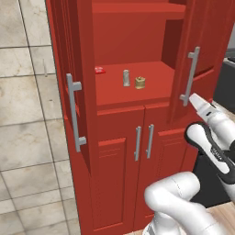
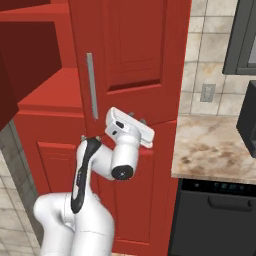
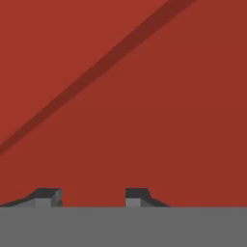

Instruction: Pick the candle and candle from the dining table and place them in the open cabinet. Close the cabinet after placing the objects.

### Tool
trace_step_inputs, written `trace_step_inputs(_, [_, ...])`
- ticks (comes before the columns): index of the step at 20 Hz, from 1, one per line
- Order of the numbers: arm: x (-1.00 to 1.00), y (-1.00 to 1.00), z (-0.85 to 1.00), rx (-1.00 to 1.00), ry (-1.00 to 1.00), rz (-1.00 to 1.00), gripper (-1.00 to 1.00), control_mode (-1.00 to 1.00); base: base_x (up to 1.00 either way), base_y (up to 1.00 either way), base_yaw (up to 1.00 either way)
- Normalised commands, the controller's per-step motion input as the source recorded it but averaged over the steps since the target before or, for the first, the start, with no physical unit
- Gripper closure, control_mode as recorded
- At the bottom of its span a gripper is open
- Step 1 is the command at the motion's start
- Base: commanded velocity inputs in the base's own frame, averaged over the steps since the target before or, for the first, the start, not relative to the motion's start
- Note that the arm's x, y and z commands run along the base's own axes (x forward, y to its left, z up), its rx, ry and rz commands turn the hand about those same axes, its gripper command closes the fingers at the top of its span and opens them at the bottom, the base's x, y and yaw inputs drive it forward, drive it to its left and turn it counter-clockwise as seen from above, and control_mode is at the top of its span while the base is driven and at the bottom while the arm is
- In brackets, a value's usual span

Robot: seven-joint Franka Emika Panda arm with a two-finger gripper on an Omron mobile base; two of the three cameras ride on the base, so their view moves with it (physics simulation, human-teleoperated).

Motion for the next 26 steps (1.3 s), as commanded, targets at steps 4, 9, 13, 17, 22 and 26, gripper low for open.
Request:
trace_step_inputs(4, [0.67, 0.33, 0.0, 0.0, 0.09, -0.11, -1.0, -1.0, 0.0, 0.0, 0.0])
trace_step_inputs(9, [0.65, 0.29, 0.01, 0.0, 0.11, -0.09, -1.0, -1.0, 0.0, 0.0, 0.0])
trace_step_inputs(13, [0.44, 0.25, 0.07, 0.0, 0.07, -0.07, -1.0, -1.0, 0.0, 0.0, 0.0])
trace_step_inputs(17, [0.42, 0.23, 0.06, 0.0, 0.09, -0.06, -1.0, -1.0, 0.0, 0.0, 0.0])
trace_step_inputs(22, [0.34, 0.2, 0.07, 0.0, 0.1, -0.05, -1.0, -1.0, 0.0, 0.0, 0.0])
trace_step_inputs(26, [-0.08, 0.14, 0.0, 0.0, 0.03, -0.02, -1.0, -1.0, 0.0, 0.0, 0.0])
